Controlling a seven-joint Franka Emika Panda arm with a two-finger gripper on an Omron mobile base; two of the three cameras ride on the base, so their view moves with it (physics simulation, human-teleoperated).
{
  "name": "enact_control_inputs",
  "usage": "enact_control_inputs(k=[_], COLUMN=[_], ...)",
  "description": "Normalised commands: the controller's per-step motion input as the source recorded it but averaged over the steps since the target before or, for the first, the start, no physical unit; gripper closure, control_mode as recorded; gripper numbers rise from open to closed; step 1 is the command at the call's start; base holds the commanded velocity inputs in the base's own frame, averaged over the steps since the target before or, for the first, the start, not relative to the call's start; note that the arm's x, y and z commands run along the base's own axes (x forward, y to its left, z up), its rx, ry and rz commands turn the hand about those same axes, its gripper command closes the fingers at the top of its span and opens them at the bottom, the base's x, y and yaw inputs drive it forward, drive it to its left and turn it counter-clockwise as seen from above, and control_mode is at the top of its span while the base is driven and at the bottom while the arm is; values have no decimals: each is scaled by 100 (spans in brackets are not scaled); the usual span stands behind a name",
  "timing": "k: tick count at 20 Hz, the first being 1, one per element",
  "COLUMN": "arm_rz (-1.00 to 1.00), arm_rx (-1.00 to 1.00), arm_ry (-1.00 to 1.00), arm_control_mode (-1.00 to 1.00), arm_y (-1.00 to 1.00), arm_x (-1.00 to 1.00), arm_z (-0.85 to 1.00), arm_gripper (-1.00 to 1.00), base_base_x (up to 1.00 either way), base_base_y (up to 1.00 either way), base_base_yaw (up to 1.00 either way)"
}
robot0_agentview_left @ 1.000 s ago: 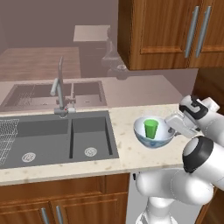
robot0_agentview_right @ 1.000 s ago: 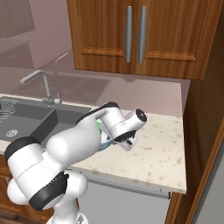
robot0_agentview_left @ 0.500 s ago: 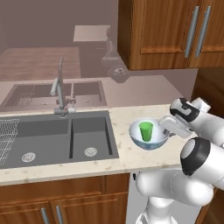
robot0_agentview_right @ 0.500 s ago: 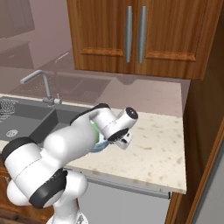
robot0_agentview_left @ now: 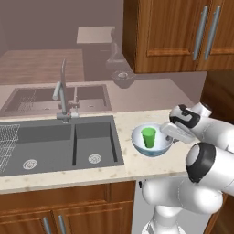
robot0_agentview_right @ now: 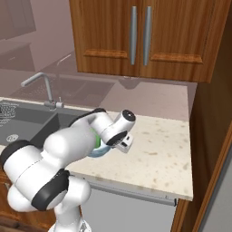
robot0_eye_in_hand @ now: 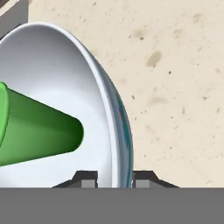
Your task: Place the cup inside the bowl on the dining table and move the bowl to any counter.
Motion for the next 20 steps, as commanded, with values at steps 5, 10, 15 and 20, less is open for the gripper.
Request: enact_control_inputs(k=[5,10,15,20], arm_rz=[-1,-1,0,0], arm_rx=[-3,-3,0,0], arm_ry=[0,0,0,0], arm_control_mode=[-100,-100,-100,-100], arm_y=[6,3,4,2], arm_x=[16,10,0,0], arm_z=[-16,-13,0,0], arm_gripper=[100,100,100,100], base_base_x=[0,0,0,0], base_base_y=[0,0,0,0], base_base_yaw=[0,0,0,0])
